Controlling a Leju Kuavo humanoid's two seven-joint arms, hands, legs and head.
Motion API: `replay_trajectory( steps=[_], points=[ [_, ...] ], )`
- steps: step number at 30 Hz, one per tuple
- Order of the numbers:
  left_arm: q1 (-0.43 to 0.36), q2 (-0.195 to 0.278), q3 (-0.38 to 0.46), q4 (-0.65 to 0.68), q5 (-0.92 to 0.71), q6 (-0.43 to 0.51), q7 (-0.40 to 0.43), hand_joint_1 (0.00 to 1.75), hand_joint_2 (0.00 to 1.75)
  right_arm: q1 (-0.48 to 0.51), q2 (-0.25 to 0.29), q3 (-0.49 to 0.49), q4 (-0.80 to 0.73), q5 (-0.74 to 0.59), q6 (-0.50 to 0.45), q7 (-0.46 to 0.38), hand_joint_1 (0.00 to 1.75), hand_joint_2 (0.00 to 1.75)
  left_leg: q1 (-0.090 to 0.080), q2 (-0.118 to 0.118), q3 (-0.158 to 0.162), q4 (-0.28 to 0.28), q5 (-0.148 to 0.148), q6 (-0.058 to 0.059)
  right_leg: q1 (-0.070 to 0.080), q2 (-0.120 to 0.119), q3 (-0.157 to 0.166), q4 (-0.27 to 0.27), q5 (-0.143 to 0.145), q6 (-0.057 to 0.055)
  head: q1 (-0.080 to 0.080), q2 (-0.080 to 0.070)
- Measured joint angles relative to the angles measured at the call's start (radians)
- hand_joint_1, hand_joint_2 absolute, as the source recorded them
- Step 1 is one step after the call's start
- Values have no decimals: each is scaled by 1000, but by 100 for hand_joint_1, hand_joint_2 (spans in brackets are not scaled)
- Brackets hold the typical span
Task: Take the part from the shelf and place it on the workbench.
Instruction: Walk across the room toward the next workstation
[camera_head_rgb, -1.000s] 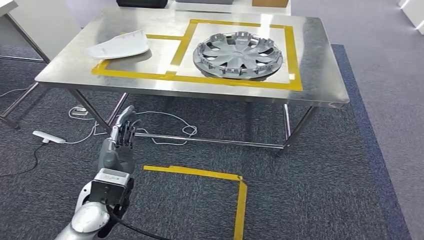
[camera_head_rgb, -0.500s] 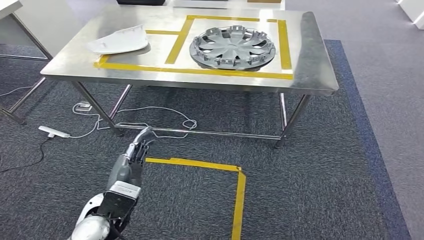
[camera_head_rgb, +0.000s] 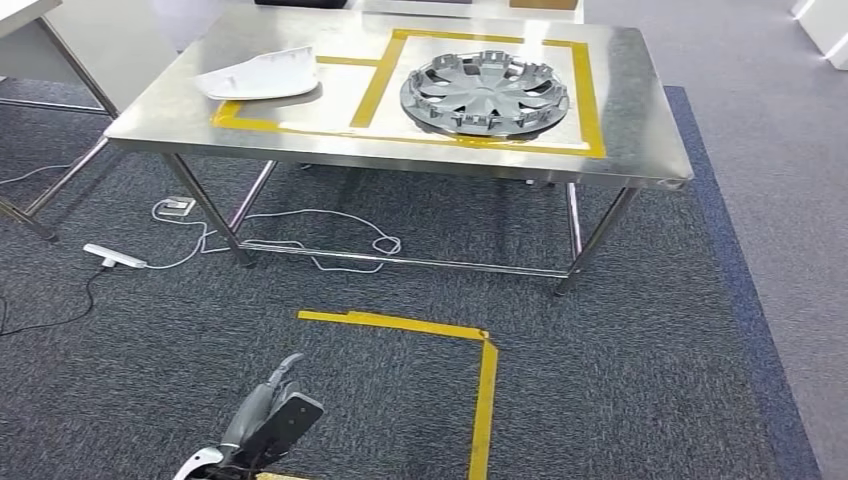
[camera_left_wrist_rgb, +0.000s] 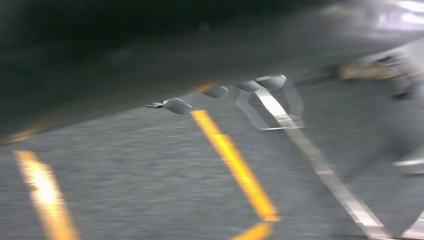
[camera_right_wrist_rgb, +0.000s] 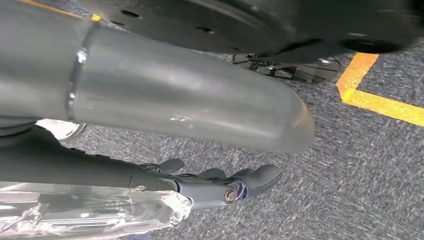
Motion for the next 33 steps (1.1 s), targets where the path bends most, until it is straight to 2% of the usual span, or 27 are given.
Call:
replay_trajectory(
  steps=[1, 2, 3, 6, 7, 8, 10, 11, 12, 13, 15, 17, 18, 21, 22, 23, 25, 26, 27, 28, 29, 31, 32, 33],
  points=[
    [-5, -1, -7, 44, 0, 9, 4, 0, 0, -1, 0, 0, -1, 0, 1, 1, 0, 0, -2, 0, -1, 1, 1, -3, 2, 0, 36, -67, 20, -5, 0, 0],
    [-12, -1, -15, 94, 4, 11, 4, 0, 0, -2, 0, 0, -3, -1, 1, 4, 0, 0, -4, 0, -3, 2, 3, -7, 3, 0, 60, -112, 29, -8, -1, 0],
    [-20, -1, -23, 147, 11, 8, 3, 0, 0, -3, 0, 1, -4, -2, 2, 6, 0, 0, -5, 0, -6, 3, 6, -13, 5, 1, 70, -132, 29, -9, -1, 0],
    [-44, -6, -38, 312, 35, -11, -3, 0, 0, 1, -1, 1, -5, -11, 4, 14, 0, 0, -2, 0, -15, 8, 5, -31, 5, 2, 70, -142, 39, -19, -1, 0],
    [-50, -8, -40, 362, 39, -13, -6, 0, 0, 1, -1, 1, -5, -14, 4, 16, 0, 0, -1, -1, -22, 28, -13, -36, 4, 2, 69, -147, 45, -24, -2, 0],
    [-54, -10, -42, 408, 43, -15, -11, 0, 0, 0, -1, 1, -5, -16, 4, 17, 0, 0, -1, -1, -38, 67, -43, -40, 3, 1, 68, -150, 50, -29, -3, 0],
    [-62, -14, -46, 482, 47, -17, -19, 0, 0, -1, -1, 1, -5, -18, 4, 18, 0, 0, 0, -1, -88, 193, -115, -45, 6, 0, 63, -150, 54, -35, -4, 0],
    [-65, -17, -48, 511, 51, -19, -21, 0, 0, -1, -1, 1, -5, -18, 4, 18, 0, 0, 0, -1, -108, 247, -137, -46, 7, -1, 61, -149, 54, -36, -3, 0],
    [-67, -19, -49, 537, 59, -24, -21, 0, 0, -1, -2, 1, -5, -19, 3, 19, 0, 0, 0, -1, -115, 273, -140, -47, 9, -1, 58, -147, 55, -37, -3, 0],
    [-70, -22, -50, 562, 76, -32, -23, 0, 0, -1, -2, 1, -5, -20, 2, 21, 0, 0, 0, -1, -104, 263, -125, -46, 10, -1, 55, -144, 55, -37, -3, 0],
    [-77, -29, -42, 615, 136, -48, -40, 0, 0, -2, -2, 1, -5, -27, -2, 24, 0, 0, 0, -2, -38, 150, -65, -41, 10, 1, 51, -136, 55, -36, -4, 0],
    [-84, -40, -19, 670, 202, -51, -76, 0, 0, -3, -2, 1, -5, -36, -8, 26, 0, 0, -2, -4, 19, 40, -33, -33, 14, 4, 43, -124, 53, -30, -3, 0],
    [-86, -46, -5, 698, 224, -48, -92, 0, 0, -3, -2, 1, -5, -39, -10, 26, 0, 0, -4, -5, 28, 18, -32, -29, 15, 5, 39, -120, 53, -26, -3, 0],
    [-85, -61, 24, 759, 244, -44, -111, 0, 0, -1, -2, 1, -5, -43, -13, 26, 0, 0, -5, -4, 24, 10, -27, -13, 13, 6, 28, -113, 54, -10, -3, 0],
    [-86, -64, 29, 771, 245, -43, -111, 0, 0, 0, -2, 1, -5, -43, -13, 26, 0, 0, -3, -2, 22, 8, -22, -7, 12, 6, 19, -98, 41, -4, -1, 0],
    [-87, -66, 35, 782, 246, -43, -112, 0, 0, 0, -3, 1, -5, -44, -13, 26, 0, 0, -1, -1, 20, 5, -18, -1, 11, 5, 2, -62, 16, 1, 2, 0],
    [-91, -74, 44, 802, 247, -42, -112, 0, 0, -1, -3, 1, -5, -44, -13, 26, 0, 0, 0, 2, 13, 4, -14, 5, 6, 4, -54, 62, -55, 11, 7, 0],
    [-91, -77, 46, 810, 247, -43, -112, 0, 0, -1, -3, 1, -5, -44, -13, 26, 0, 0, 0, 3, 10, 5, -12, 5, 4, 4, -80, 125, -81, 14, 8, 0],
    [-91, -80, 48, 818, 247, -43, -112, 0, 0, 0, -3, 1, -5, -44, -13, 26, 0, 0, 0, 5, 8, 5, -10, 4, 3, 4, -94, 162, -91, 17, 7, 0],
    [-91, -82, 49, 824, 248, -44, -112, 0, 0, 1, -4, 1, -5, -44, -13, 26, 0, 0, 0, 7, 6, 5, -9, 3, 0, 4, -89, 160, -81, 19, 8, 0],
    [-92, -84, 50, 829, 250, -43, -112, 0, 0, 2, -4, 1, -5, -44, -14, 26, 0, 0, 0, 8, 6, 5, -7, 1, -2, 3, -63, 119, -55, 20, 7, 0],
    [-94, -88, 60, 841, 270, -33, -112, 0, 0, 1, -4, 0, -5, -49, -16, 28, 0, 0, -1, 10, 6, 6, -6, -5, -6, -5, 16, -23, 4, 21, 8, 0],
    [-96, -92, 70, 850, 288, -25, -112, 0, 0, 0, -5, 0, -5, -53, -18, 30, 0, 0, -3, 10, 5, 7, -5, -10, -6, -7, 45, -79, 19, 18, 8, 0],
    [-97, -95, 83, 862, 307, -15, -113, 0, 0, -1, -5, -1, -5, -58, -21, 35, 0, 0, -5, 11, 4, 8, -4, -16, -4, -9, 61, -111, 24, 14, 7, 0]
  ],
)
